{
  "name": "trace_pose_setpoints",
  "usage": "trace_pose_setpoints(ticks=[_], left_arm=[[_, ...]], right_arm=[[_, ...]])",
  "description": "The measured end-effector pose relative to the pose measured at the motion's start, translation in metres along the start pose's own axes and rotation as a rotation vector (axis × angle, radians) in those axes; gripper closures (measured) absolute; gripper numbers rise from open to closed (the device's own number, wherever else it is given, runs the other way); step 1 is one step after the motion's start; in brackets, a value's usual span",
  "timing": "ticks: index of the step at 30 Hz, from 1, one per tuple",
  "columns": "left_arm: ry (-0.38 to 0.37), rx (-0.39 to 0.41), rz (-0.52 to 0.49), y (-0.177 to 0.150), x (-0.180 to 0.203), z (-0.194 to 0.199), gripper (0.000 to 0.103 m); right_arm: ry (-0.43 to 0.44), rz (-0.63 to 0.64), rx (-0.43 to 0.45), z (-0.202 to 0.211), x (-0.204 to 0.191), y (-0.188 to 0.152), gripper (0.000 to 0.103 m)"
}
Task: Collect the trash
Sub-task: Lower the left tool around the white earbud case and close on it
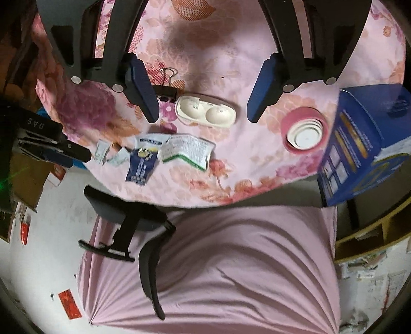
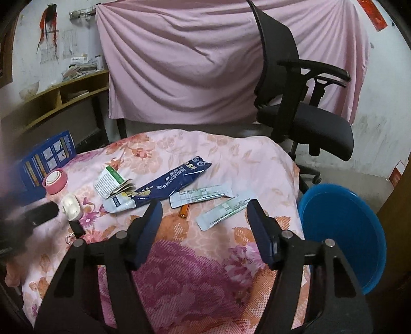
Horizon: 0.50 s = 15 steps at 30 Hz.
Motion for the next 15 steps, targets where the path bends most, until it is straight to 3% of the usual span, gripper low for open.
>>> trace_pose_setpoints(ticks=[9, 15], left_arm=[[-0.033, -0.121, 0.099, -0.006, -0.014, -0.034, 0.051], [-0.040, -0.113, 0.100, -0.001, -0.015, -0.039, 0.051]], right_arm=[[-0.048, -0.051, -0.122, -0.025, 0.009, -0.006, 0.011], [-0.100, -0.116, -0.200, -0.049, 0.016, -0.006, 0.015]])
Point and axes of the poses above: each gripper's, at about its wrist camera, not at the fingertips, and z roughly against the way its jaws point, x to its right, y to its top, the point moved 8 cm from there along -z, roughly the way its jaws point, and after that the axes turned 13 degrees about -y, right-handed, at the moved point
